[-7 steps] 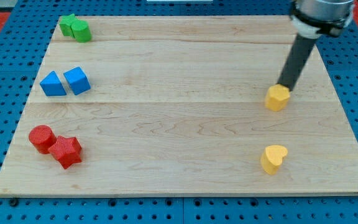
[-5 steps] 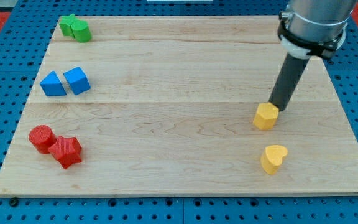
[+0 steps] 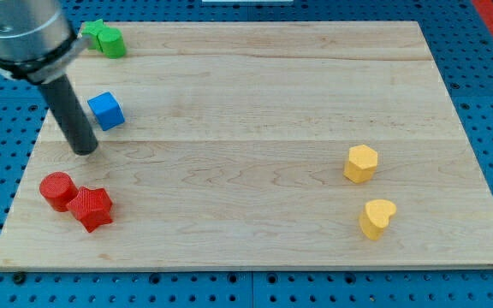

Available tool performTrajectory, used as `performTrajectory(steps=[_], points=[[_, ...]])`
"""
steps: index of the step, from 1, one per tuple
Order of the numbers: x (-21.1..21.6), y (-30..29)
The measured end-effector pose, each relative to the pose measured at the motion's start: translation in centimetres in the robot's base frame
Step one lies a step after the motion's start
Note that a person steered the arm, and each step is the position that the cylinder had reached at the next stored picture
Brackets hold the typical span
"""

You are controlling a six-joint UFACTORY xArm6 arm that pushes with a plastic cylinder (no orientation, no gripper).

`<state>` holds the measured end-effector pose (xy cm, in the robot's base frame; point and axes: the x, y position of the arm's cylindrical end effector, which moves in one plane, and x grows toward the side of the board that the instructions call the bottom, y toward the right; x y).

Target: Push blue cube to the center

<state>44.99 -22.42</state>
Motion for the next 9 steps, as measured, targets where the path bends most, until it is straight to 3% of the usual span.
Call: performTrajectory(steps=[1,3,4,5,6,7,8,9], points=[[-3.7,-0.5],[-5.1,4.6],[-5.8,0.6],[-9.3,7.8],[-7.6,15.2],[-6.0,10.8],[-4.6,11.9],[-1.6,17.0]])
